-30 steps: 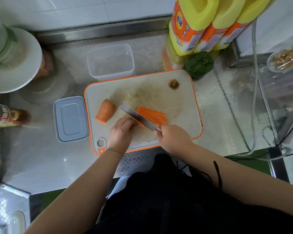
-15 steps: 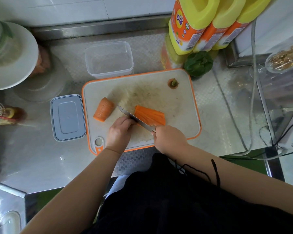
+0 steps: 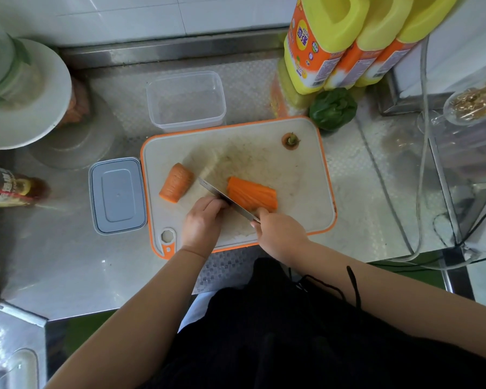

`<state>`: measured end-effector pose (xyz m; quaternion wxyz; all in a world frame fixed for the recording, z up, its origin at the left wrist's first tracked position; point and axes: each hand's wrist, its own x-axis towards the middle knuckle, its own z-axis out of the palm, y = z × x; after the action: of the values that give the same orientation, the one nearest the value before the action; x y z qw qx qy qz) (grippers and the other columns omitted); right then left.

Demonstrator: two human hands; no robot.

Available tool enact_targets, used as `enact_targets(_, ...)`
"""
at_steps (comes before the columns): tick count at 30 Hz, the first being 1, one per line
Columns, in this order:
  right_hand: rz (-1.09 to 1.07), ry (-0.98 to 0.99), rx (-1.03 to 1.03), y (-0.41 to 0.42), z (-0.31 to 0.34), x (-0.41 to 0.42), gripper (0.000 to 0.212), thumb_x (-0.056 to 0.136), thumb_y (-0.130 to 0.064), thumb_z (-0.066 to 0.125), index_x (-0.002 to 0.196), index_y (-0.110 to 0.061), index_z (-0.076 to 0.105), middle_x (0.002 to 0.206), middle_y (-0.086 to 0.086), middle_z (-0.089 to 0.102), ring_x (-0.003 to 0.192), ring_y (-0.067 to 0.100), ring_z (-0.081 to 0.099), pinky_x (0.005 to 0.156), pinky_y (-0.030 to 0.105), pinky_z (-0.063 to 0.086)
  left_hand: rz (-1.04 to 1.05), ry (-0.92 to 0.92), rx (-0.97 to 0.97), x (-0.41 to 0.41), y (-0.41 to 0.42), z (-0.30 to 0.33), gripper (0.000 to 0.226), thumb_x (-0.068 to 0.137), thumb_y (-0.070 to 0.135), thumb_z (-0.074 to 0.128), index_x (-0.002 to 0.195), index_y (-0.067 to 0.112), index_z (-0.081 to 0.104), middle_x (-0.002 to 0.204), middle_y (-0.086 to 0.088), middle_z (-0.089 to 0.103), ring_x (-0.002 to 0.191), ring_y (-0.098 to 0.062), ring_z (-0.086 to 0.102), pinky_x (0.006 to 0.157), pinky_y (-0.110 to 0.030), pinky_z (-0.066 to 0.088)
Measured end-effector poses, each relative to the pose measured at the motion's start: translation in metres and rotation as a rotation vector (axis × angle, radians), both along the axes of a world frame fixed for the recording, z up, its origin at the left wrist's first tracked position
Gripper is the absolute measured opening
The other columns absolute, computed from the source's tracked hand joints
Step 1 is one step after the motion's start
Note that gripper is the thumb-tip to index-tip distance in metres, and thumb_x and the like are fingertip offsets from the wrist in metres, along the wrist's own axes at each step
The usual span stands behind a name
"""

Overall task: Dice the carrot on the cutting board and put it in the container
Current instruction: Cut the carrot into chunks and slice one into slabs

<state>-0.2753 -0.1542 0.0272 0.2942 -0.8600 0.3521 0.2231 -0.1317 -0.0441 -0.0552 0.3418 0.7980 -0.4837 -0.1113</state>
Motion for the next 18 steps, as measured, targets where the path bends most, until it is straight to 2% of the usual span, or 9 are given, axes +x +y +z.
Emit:
enact_targets(3,0.031,-0.056,-0.021,0.005,0.002,-0.003,0.024,0.098,-0.021,0.040,0.121,-0.018,0.043,0.066,-0.002,0.043,0.066,0.027,0.049,0.056,0.034,0.035,0.032,0.022,0.012,-0.001,0.001,0.000,0.022,0.080,0.008,0.049,0.084,0.005,0.071,0.084,-0.008,0.067,0.080,-0.020,0.057,0.069,-0.029,0.048)
enact_targets(8,0.021,-0.061,-0.001,0.003,0.006,-0.004,0.033,0.096,-0.019,0.040,0.129,-0.021,0.044,0.077,0.004,0.053,0.079,0.031,0.060,0.060,0.034,0.039,0.065,0.042,0.033,-0.004,0.001,0.001,0.019,0.078,0.003,0.053,0.085,0.004,0.070,0.085,-0.008,0.066,0.081,-0.020,0.054,0.072,-0.023,0.043)
enact_targets(13,-0.058,-0.070,0.031,0.001,0.013,-0.010,0.019,0.099,-0.024,0.038,0.113,-0.015,0.049,0.083,0.008,0.056,0.087,0.033,0.060,0.063,0.033,0.034,0.068,0.058,0.083,-0.003,-0.003,0.001,0.017,0.075,-0.005,0.059,0.086,0.005,0.068,0.084,-0.006,0.063,0.082,-0.022,0.054,0.073,-0.025,0.042)
enact_targets(16,-0.143,-0.155,0.003,-0.006,0.017,-0.014,0.013,0.099,-0.025,0.039,0.096,-0.014,0.046,0.076,0.011,0.056,0.081,0.037,0.059,0.059,0.036,0.036,0.065,0.081,0.125,-0.002,-0.009,0.005,0.014,0.079,-0.004,0.066,0.091,0.003,0.064,0.086,-0.010,0.062,0.084,-0.029,0.056,0.075,-0.032,0.043)
enact_targets(18,-0.220,-0.230,-0.023,-0.013,0.018,-0.017,0.021,0.099,-0.027,0.040,0.106,-0.011,0.052,0.080,0.014,0.062,0.082,0.037,0.060,0.064,0.040,0.043,0.054,0.060,0.150,-0.003,-0.011,0.008,0.017,0.082,0.000,0.066,0.099,0.002,0.061,0.092,-0.013,0.061,0.087,-0.034,0.057,0.075,-0.040,0.047)
